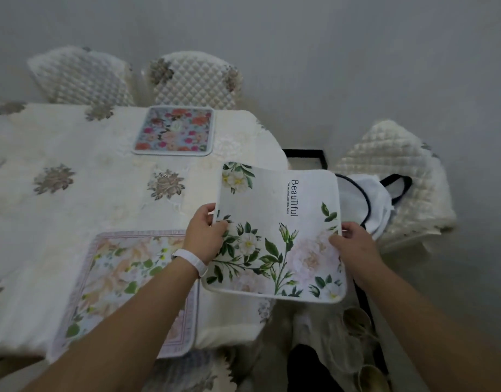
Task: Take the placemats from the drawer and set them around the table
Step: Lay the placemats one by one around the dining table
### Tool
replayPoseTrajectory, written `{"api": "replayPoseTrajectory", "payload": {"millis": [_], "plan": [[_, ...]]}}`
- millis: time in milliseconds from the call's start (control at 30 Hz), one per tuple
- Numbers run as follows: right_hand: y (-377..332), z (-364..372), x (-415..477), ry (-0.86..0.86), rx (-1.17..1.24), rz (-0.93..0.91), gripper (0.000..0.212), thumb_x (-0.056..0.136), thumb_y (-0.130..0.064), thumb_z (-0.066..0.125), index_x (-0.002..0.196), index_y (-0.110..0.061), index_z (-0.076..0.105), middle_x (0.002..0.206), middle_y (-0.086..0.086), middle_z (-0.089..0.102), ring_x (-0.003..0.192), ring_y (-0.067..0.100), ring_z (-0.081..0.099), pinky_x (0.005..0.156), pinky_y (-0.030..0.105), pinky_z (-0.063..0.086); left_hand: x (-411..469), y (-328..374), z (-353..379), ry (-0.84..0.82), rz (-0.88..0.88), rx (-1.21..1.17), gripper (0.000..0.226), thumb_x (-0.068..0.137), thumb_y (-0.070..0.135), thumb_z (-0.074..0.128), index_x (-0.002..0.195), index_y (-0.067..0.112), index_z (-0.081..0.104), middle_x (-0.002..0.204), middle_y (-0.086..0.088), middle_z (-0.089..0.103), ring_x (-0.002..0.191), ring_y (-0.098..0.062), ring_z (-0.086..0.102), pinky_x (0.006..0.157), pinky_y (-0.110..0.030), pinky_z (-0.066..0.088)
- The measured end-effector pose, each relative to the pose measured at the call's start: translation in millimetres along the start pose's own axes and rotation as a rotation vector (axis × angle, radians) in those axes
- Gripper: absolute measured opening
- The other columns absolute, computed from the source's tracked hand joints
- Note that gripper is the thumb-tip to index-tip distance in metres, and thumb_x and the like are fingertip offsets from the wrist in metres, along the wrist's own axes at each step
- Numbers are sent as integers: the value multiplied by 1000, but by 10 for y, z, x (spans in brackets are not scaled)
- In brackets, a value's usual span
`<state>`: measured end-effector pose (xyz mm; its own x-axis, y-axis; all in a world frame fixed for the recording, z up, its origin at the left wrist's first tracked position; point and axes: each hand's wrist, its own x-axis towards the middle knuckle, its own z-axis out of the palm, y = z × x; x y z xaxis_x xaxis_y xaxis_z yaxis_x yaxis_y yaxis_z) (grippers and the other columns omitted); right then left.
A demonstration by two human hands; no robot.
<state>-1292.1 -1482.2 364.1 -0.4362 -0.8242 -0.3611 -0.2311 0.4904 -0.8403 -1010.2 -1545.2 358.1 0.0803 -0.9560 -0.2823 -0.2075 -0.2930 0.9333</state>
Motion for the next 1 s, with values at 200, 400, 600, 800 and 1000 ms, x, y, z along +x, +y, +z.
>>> {"api": "replayPoseTrajectory", "payload": {"millis": [200,400,600,800,1000], "plan": [[-116,164,967,-221,-61,4,21,91,-16,60,111,-18,63,102,2,70,89,22,69,84,46,57,418,-90,258,197,-163,8,33,89,5,59,119,18,54,99,-1,72,85,-19,70,72,-36,58],[-238,145,1718,-401,-81,27,15,93,-11,58,94,-26,60,98,-1,68,86,19,67,67,33,52,786,-46,617,382,-305,4,38,86,8,61,123,17,56,99,-5,73,85,-24,70,80,-45,58],[-288,249,2208,-505,-78,108,17,92,-11,60,106,-18,60,102,4,68,88,24,68,74,40,58,1033,-36,774,582,-394,-151,28,88,4,58,113,16,56,94,-7,71,82,-26,69,73,-41,58],[-212,527,2387,-559,121,227,28,94,-3,58,119,-15,57,106,6,69,81,20,69,67,34,58,1329,-199,1056,663,-441,-354,29,88,1,56,112,16,50,100,-9,68,90,-28,67,82,-46,57],[-44,776,2321,-444,36,199,42,73,-19,65,105,-41,50,116,-4,66,104,20,65,86,48,58,1424,-583,1504,659,-543,-457,36,74,12,57,110,14,59,105,-8,70,91,-25,69,86,-46,57]]}}
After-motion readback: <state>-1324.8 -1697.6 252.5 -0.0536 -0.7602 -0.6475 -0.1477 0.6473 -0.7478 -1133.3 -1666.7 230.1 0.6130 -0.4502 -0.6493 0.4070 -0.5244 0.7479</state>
